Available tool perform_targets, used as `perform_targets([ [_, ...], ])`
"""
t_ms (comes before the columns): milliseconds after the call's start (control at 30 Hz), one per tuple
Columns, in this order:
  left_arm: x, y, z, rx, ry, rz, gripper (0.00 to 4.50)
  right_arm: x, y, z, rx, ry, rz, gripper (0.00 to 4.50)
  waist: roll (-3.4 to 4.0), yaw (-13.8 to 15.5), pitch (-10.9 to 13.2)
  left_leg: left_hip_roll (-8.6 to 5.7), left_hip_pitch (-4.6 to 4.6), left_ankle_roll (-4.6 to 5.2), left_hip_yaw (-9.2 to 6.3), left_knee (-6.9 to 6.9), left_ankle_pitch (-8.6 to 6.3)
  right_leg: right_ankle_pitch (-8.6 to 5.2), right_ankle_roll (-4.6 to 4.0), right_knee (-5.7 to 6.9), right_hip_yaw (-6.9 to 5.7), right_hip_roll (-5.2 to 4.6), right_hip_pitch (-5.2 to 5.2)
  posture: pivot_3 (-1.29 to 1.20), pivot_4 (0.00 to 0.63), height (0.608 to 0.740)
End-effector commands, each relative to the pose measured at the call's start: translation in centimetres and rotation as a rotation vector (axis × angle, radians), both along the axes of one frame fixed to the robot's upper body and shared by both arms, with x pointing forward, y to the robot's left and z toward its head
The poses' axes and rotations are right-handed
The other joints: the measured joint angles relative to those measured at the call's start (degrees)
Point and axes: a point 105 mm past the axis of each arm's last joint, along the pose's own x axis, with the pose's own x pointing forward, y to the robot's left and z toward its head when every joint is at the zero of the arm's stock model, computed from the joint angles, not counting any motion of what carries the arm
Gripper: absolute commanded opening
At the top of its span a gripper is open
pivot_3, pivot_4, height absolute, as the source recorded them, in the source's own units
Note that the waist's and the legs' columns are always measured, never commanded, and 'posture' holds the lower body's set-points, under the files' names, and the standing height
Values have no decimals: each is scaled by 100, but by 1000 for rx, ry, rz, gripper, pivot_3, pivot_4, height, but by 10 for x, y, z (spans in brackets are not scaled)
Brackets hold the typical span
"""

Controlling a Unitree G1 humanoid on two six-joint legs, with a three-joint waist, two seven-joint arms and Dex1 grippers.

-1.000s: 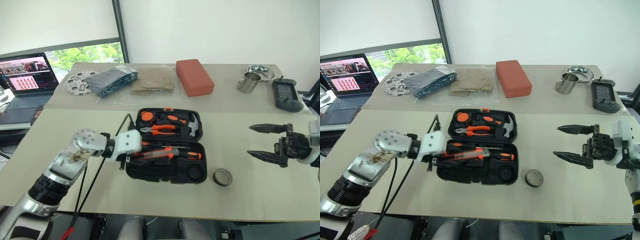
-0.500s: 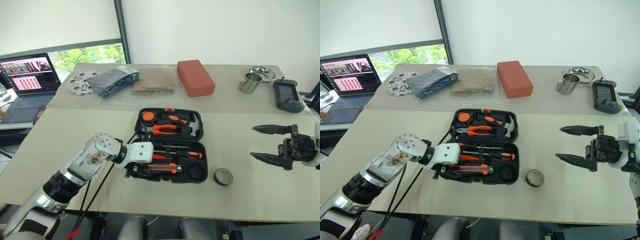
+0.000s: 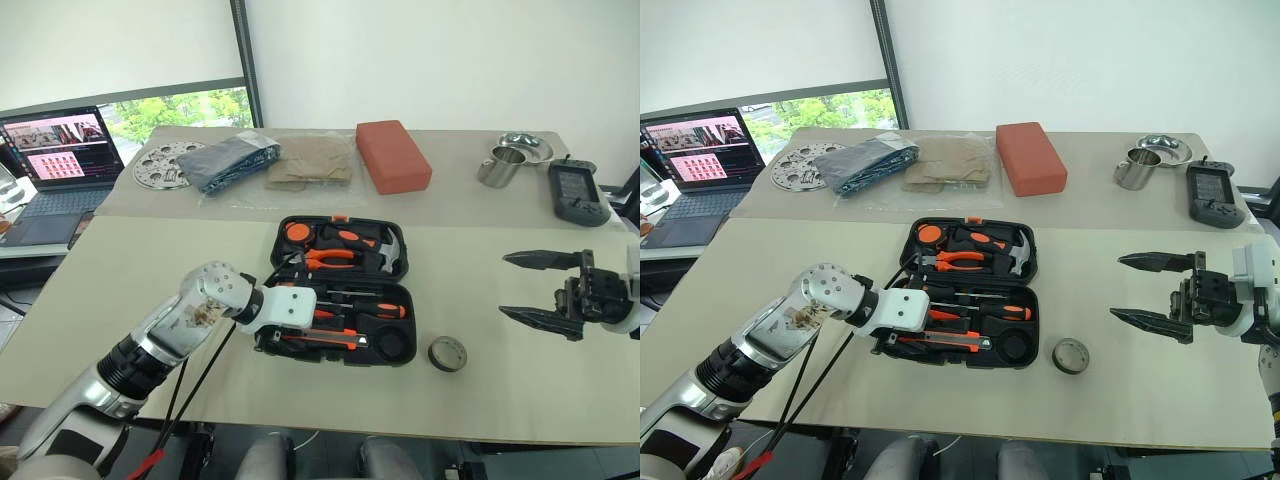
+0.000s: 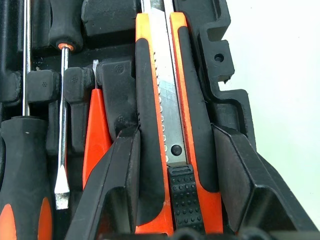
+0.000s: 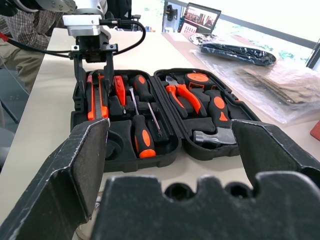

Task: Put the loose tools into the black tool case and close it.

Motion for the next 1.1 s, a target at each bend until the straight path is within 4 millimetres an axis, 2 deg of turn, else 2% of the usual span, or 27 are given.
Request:
perform_targets([
  [33,-6,-5,0,-1,9,-27,3295,-5,-1,11,-11,-48,35,4500,1,-1,-1,0,2,0,0,0,0,0,0,0,0,0,0,0,150,740],
  [67,-5,-4,0,-2,-2,-23,3639,-5,-1,11,-11,-47,35,4500,2,-3,-1,0,3,0,0,0,0,0,0,0,0,0,0,0,150,740],
  [100,-3,-4,1,-4,-12,-19,3798,-5,-1,11,-11,-46,35,4500,2,-7,-1,0,4,1,0,0,-1,0,0,0,0,1,0,0,150,740],
  [133,-2,-4,3,-11,-18,-16,4280,-6,-1,11,-11,-45,34,4500,2,-12,-2,1,3,3,1,0,-2,0,0,0,1,1,0,0,150,740],
  [167,0,-5,10,-46,-19,1,4421,-6,-1,10,-12,-45,35,4500,2,-14,-2,1,3,5,0,0,-3,0,0,0,2,3,0,0,150,740],
  [400,3,-10,56,-222,28,18,4421,-5,-2,10,-16,-42,32,4500,3,-4,-1,4,7,7,-4,21,-5,0,0,10,-5,6,-1,0,150,740],
  [500,7,-14,67,-316,43,5,4421,-4,-2,11,-17,-44,34,4500,2,-7,0,4,9,9,-4,40,-5,-1,2,31,-2,5,-1,0,150,740],
  [533,7,-16,67,-337,44,-4,3911,-3,-1,11,-17,-44,35,4500,2,-8,0,2,10,9,-4,43,-5,-2,3,37,0,4,0,0,150,740],
  [567,6,-19,65,-367,50,-22,3703,-3,-1,12,-17,-45,36,4500,2,-9,0,2,15,9,-2,46,-5,-2,3,42,2,4,0,0,150,740],
  [700,3,-25,49,-446,116,-63,2179,-2,-1,12,-21,-45,38,4500,2,-40,0,4,27,9,2,47,-5,-2,3,52,11,10,2,0,150,740],
  [733,3,-25,44,-446,130,-72,2033,-2,-1,12,-24,-44,39,4500,3,-47,-1,3,27,9,2,46,-5,-2,3,53,13,11,2,0,150,740],
  [767,2,-23,38,-432,131,-86,1539,-2,0,12,-27,-42,40,4500,4,-48,-2,4,27,9,2,46,-5,-2,2,53,13,11,2,0,150,740],
  [900,10,-18,19,-392,126,-91,300,-2,0,14,-32,-44,41,4500,4,-52,-1,3,29,9,3,47,-5,-2,2,56,15,12,1,0,150,740],
  [933,12,-16,14,-388,128,-86,68,-2,0,14,-32,-45,42,4500,4,-50,-2,3,29,9,3,48,-5,-2,2,55,16,10,2,0,150,740],
  [1100,18,-8,-8,-354,132,-106,68,-3,0,14,-38,-50,45,4500,4,-39,-2,3,28,9,5,48,-5,-2,2,54,17,9,2,0,150,740],
])
